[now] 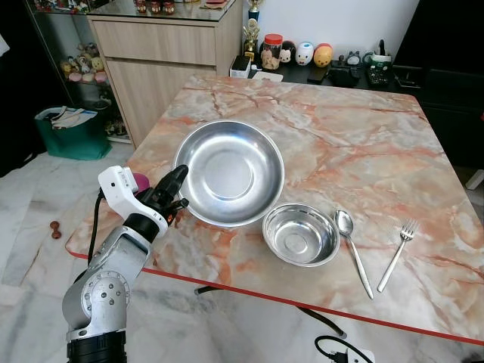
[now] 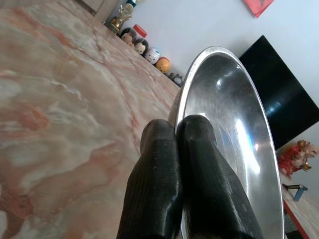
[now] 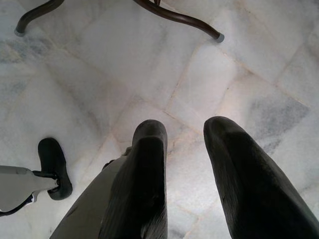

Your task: Setting the table

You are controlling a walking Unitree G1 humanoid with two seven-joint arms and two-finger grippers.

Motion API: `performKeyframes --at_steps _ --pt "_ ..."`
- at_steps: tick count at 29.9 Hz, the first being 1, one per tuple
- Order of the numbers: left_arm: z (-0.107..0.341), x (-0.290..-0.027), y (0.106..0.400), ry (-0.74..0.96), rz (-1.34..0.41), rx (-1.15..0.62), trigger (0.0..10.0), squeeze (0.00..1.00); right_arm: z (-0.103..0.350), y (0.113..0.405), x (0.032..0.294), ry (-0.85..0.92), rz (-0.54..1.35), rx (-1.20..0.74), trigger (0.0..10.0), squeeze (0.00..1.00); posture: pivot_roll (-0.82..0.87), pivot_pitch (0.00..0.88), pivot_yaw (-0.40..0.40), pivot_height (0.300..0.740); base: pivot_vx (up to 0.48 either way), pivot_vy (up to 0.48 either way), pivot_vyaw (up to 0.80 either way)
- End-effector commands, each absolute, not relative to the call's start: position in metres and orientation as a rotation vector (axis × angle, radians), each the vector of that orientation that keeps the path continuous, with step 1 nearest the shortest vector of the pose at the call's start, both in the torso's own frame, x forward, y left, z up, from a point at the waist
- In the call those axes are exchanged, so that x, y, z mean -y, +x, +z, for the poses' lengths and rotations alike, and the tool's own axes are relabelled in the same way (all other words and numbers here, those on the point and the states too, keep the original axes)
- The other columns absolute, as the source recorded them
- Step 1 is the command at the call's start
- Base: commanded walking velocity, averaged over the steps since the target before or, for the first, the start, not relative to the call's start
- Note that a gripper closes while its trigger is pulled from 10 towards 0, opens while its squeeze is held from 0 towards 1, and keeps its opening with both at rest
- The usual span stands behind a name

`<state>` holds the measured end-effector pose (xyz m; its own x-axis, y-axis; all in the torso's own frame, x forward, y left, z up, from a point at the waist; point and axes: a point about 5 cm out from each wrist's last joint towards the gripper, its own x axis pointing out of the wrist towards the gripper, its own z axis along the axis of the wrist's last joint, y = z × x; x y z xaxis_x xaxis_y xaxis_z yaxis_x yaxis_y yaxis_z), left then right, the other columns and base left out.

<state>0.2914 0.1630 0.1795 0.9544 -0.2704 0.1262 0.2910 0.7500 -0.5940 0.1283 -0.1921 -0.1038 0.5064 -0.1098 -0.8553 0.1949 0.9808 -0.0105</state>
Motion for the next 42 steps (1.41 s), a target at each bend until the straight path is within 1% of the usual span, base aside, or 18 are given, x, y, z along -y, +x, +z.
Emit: performKeyframes --at_steps 1,5,11,16,26,42 --pt "0.189 -0.161 0.291 -0.65 -0.323 0.084 10.0 0.0 -0.104 0.126 0.193 0.094 -0.199 -1.028 10.0 0.0 0.06 0.0 -0.039 0.74 0.0 0.0 0.0" --pt "0.191 -0.162 0.292 -0.692 -0.325 0.1 10.0 0.0 -0.105 0.126 0.193 0.096 -0.212 -1.028 10.0 0.0 0.06 0.0 -0.039 0.74 0.0 0.0 0.0" --pt "0.192 -0.159 0.294 -0.673 -0.34 0.101 10.0 0.0 -0.105 0.125 0.193 0.103 -0.232 -1.029 10.0 0.0 0.06 0.0 -0.036 0.74 0.0 0.0 0.0" --pt "0.193 -0.157 0.295 -0.671 -0.348 0.104 10.0 0.0 -0.105 0.125 0.193 0.115 -0.243 -1.026 10.0 0.0 0.06 0.0 -0.034 0.74 0.0 0.0 -0.62" --pt "0.195 -0.159 0.296 -0.662 -0.33 0.115 10.0 0.0 -0.105 0.126 0.193 0.11 -0.233 -1.025 10.0 0.0 0.06 0.0 -0.039 0.74 0.0 0.0 -0.58" --pt "0.201 -0.155 0.297 -0.641 -0.348 0.133 10.0 0.0 -0.104 0.127 0.194 0.104 -0.228 -1.01 10.0 0.0 0.06 0.0 -0.041 0.74 0.0 0.0 0.0"
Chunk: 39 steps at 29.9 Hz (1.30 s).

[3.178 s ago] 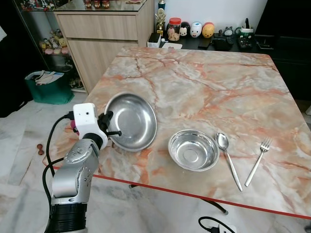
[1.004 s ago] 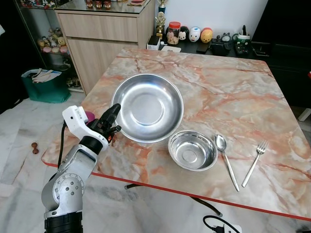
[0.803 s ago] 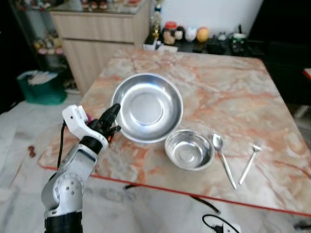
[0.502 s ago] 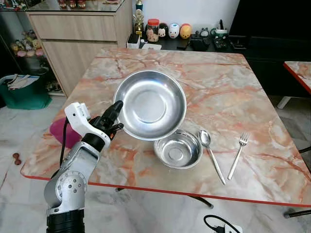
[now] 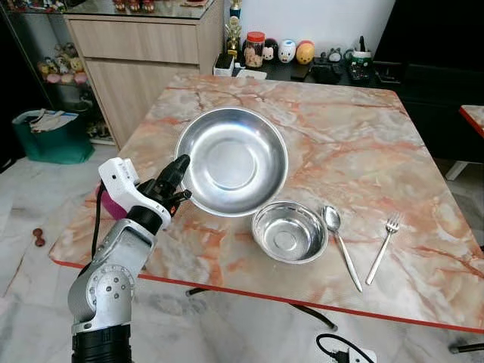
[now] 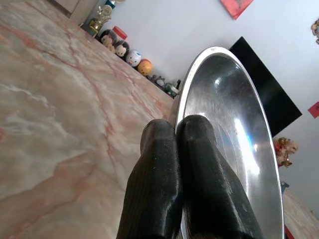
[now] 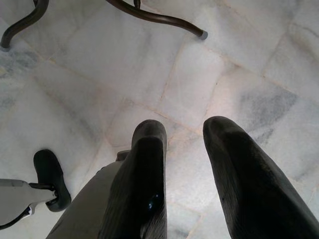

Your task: Setting the table

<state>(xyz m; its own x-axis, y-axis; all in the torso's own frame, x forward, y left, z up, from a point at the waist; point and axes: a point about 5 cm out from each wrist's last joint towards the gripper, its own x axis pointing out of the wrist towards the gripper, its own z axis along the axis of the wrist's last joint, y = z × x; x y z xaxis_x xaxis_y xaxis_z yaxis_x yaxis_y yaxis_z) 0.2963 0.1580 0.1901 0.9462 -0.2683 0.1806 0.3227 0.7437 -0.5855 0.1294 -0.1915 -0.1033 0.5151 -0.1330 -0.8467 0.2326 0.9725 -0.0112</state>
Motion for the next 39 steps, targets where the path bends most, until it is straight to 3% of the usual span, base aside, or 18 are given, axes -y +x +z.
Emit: performKeyframes --at_steps 1,19,26,39 --pt "0.201 -0.155 0.297 -0.641 -0.348 0.133 10.0 0.0 -0.104 0.127 0.194 0.104 -0.228 -1.01 10.0 0.0 0.06 0.0 -0.041 0.74 0.0 0.0 0.0" --pt "0.202 -0.147 0.302 -0.626 -0.389 0.136 10.0 0.0 -0.104 0.125 0.196 0.095 -0.25 -1.014 10.0 0.0 0.05 0.0 -0.031 0.74 0.0 0.0 0.0" --pt "0.204 -0.145 0.307 -0.628 -0.405 0.142 10.0 0.0 -0.104 0.125 0.195 0.094 -0.247 -1.013 10.0 0.0 0.04 0.0 -0.026 0.74 0.0 0.0 -0.6" --pt "0.204 -0.147 0.308 -0.613 -0.402 0.146 10.0 0.0 -0.103 0.127 0.195 0.101 -0.255 -1.001 10.0 0.0 0.04 0.0 -0.027 0.74 0.0 0.0 0.0"
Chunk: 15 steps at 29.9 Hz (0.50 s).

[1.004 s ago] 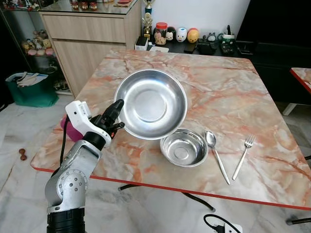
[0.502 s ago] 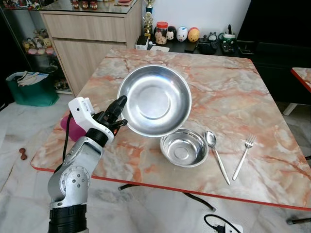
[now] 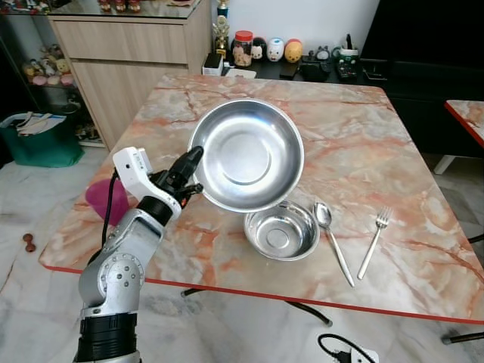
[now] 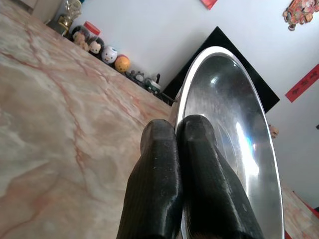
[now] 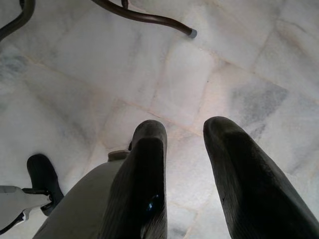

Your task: Setting the table

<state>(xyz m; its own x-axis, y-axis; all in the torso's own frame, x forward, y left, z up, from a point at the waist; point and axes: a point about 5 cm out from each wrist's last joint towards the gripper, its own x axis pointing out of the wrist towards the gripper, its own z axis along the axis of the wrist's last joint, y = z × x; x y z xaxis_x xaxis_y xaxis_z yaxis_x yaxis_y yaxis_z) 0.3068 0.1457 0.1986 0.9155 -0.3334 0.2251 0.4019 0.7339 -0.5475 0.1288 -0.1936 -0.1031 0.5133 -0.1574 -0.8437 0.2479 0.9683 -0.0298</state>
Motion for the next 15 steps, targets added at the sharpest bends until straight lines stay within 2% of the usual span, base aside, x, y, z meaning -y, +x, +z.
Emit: performKeyframes --at_steps 1,9,15 --pt "0.2037 -0.1475 0.3082 -0.612 -0.401 0.146 10.0 0.0 -0.1031 0.1277 0.1952 0.102 -0.254 -1.0 10.0 0.0 0.04 0.0 -0.026 0.74 0.0 0.0 0.0" --pt "0.2039 -0.1448 0.3084 -0.614 -0.409 0.145 10.0 0.0 -0.1033 0.1276 0.1945 0.111 -0.257 -1.003 10.0 0.0 0.04 0.0 -0.025 0.74 0.0 0.0 0.0" --pt "0.2038 -0.1444 0.3085 -0.614 -0.412 0.144 10.0 0.0 -0.1034 0.1279 0.1939 0.116 -0.248 -1.003 10.0 0.0 0.04 0.0 -0.024 0.74 0.0 0.0 -0.65"
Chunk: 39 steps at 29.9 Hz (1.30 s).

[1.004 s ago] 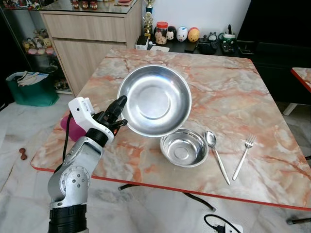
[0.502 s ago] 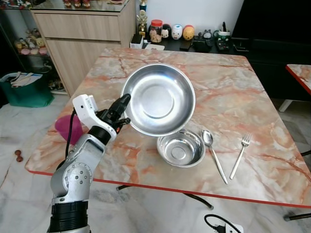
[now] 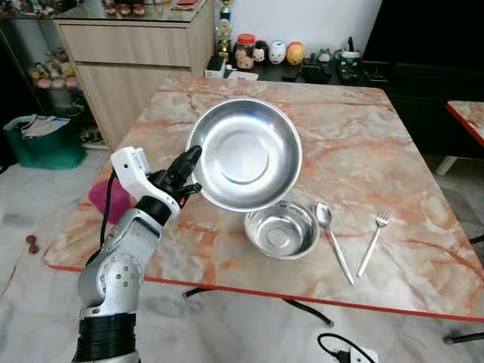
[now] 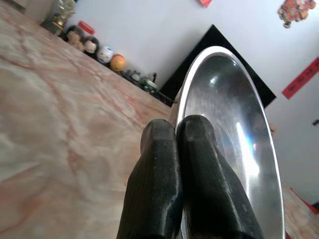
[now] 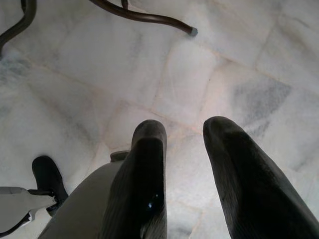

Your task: Setting the table

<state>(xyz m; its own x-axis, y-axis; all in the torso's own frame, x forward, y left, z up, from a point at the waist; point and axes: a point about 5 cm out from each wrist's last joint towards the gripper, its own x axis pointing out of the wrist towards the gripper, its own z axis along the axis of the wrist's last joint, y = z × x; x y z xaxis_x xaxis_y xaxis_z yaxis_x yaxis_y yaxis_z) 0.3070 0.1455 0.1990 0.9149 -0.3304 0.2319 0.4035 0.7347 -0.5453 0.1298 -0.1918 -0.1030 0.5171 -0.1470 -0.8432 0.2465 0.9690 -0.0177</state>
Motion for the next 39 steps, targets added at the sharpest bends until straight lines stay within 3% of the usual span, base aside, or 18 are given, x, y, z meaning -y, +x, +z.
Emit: performKeyframes --at_steps 1,11,22,39 --pt "0.2038 -0.1442 0.3086 -0.613 -0.412 0.144 10.0 0.0 -0.1033 0.1281 0.1939 0.114 -0.245 -1.002 10.0 0.0 0.04 0.0 -0.024 0.74 0.0 0.0 -0.65" --pt "0.204 -0.1432 0.308 -0.612 -0.415 0.149 10.0 0.0 -0.103 0.1283 0.1939 0.123 -0.239 -0.994 10.0 0.0 0.05 0.0 -0.028 0.74 0.0 0.0 0.0" --pt "0.2048 -0.1409 0.3081 -0.615 -0.426 0.154 10.0 0.0 -0.1036 0.127 0.1931 0.126 -0.229 -1.003 10.0 0.0 0.05 0.0 -0.028 0.74 0.0 -0.3 -0.51" --pt "0.2045 -0.1399 0.3081 -0.621 -0.421 0.15 10.0 0.0 -0.1032 0.1279 0.1939 0.128 -0.231 -0.998 10.0 0.0 0.05 0.0 -0.03 0.74 0.0 -0.325 0.0"
